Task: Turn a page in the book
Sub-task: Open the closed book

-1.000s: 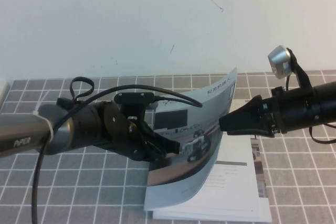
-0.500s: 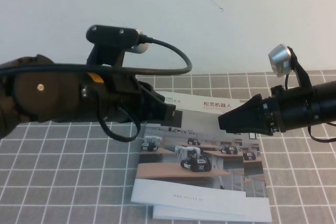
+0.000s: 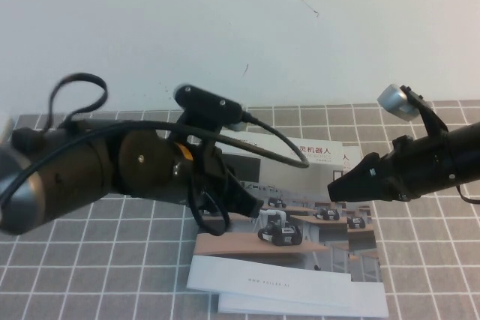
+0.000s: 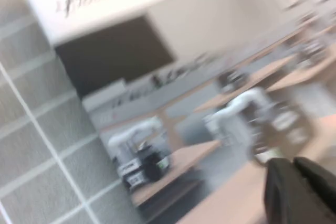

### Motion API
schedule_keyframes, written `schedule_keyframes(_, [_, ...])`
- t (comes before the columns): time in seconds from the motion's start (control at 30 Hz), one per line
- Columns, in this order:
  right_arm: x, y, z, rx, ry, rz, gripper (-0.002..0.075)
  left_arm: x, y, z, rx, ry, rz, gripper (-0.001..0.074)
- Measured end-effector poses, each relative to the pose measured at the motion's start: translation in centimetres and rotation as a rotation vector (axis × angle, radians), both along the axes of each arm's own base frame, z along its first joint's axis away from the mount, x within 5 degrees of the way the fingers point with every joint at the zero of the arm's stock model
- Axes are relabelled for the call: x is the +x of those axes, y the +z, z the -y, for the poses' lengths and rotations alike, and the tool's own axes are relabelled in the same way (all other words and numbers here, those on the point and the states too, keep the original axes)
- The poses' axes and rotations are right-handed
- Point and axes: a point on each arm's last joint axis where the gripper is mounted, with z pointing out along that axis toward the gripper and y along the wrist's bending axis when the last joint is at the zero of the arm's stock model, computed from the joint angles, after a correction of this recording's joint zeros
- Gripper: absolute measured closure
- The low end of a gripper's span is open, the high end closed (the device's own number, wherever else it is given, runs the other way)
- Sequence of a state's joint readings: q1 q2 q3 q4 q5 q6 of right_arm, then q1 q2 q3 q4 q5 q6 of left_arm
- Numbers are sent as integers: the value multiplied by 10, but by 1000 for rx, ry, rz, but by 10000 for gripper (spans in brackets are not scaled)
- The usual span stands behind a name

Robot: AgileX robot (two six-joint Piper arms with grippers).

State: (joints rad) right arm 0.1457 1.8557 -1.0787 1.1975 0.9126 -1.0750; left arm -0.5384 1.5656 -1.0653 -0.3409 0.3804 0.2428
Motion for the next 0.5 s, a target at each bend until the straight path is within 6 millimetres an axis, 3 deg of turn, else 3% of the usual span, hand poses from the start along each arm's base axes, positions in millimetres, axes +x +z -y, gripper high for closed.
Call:
schedule_keyframes(0.13, [1,-2,2,-31,-9,8,332,28,-39,-16,25,138,-82,738])
schedule_keyframes(0.3, [2,-2,2,-35,-15,12,332,49,-55,-47,11,288,-130,738])
schedule_keyframes(0.5, [4,-3,3,-52,-39,24,332,56,-78,-50,31,314,-184,738])
